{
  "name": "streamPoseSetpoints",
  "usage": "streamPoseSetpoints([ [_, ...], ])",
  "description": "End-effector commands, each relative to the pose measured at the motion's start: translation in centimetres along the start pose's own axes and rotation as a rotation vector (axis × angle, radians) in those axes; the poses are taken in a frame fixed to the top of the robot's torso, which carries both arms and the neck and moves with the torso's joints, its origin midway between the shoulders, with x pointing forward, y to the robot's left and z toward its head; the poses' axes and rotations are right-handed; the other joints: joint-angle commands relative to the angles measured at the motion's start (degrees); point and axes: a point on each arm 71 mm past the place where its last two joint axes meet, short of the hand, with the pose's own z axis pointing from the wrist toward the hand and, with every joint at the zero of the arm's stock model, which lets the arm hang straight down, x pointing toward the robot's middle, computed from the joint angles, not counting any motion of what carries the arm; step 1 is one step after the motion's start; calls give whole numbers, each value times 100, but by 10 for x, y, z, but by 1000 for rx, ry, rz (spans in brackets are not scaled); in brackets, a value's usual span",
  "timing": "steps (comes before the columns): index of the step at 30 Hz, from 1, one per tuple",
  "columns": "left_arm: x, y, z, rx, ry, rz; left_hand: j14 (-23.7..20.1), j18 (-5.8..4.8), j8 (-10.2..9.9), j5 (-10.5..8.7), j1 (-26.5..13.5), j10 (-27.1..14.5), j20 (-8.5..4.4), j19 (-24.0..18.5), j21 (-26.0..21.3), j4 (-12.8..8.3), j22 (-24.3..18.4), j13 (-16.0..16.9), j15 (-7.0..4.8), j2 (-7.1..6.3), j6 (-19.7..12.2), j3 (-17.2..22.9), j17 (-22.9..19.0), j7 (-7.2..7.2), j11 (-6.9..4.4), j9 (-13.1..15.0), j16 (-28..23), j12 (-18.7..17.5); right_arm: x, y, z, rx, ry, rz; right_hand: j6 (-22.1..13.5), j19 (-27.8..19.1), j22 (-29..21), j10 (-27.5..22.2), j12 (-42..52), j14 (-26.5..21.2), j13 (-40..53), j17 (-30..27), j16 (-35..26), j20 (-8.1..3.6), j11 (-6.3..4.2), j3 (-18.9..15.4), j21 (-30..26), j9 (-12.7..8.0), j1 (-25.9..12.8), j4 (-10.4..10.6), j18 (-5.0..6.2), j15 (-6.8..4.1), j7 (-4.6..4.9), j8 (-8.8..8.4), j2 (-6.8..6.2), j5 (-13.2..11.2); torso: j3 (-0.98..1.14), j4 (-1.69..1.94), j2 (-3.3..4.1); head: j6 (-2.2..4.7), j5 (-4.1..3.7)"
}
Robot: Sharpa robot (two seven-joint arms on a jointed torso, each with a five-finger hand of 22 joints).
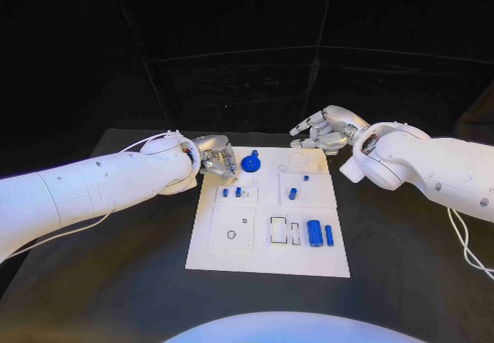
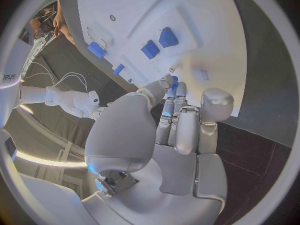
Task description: Assemble the parts on the task board
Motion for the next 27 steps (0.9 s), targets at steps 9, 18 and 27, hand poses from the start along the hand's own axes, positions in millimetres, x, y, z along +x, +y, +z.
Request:
streamPoseSetpoints([
  [9,6,1,3,-19,48,-7,190,-102,-49,14,-30,37,0,-9,22,6,7,3,8,-43,28,32,-10,12,26,-2,30,-31,0,2,0,-12,-1,-1,-35,-19,-2,-29,19,336,-7,367,-21,3,-3,8,-10,-2,3,3,51,-8,-3,38,77,27,8,-7,-2,-11,-4],
  [18,9,-2,5,-18,57,-7,190,-101,-53,14,-37,40,1,-10,20,8,6,4,8,-48,30,30,-14,12,25,-2,29,-36,0,2,0,-12,-1,-1,-35,-19,-2,-29,19,336,-7,367,-21,3,-3,8,-10,-2,3,3,51,-8,-3,38,77,27,5,-6,-4,-9,-5],
  [27,12,-6,6,-23,67,-6,189,-98,-59,13,-48,42,1,-16,9,10,-6,4,8,-54,30,28,-16,11,25,-2,29,-44,0,2,0,-13,0,-1,-35,-19,-2,-29,19,336,-7,367,-21,3,-3,8,-10,-2,3,3,51,-8,-3,38,77,27,7,-7,0,-10,-8],
])
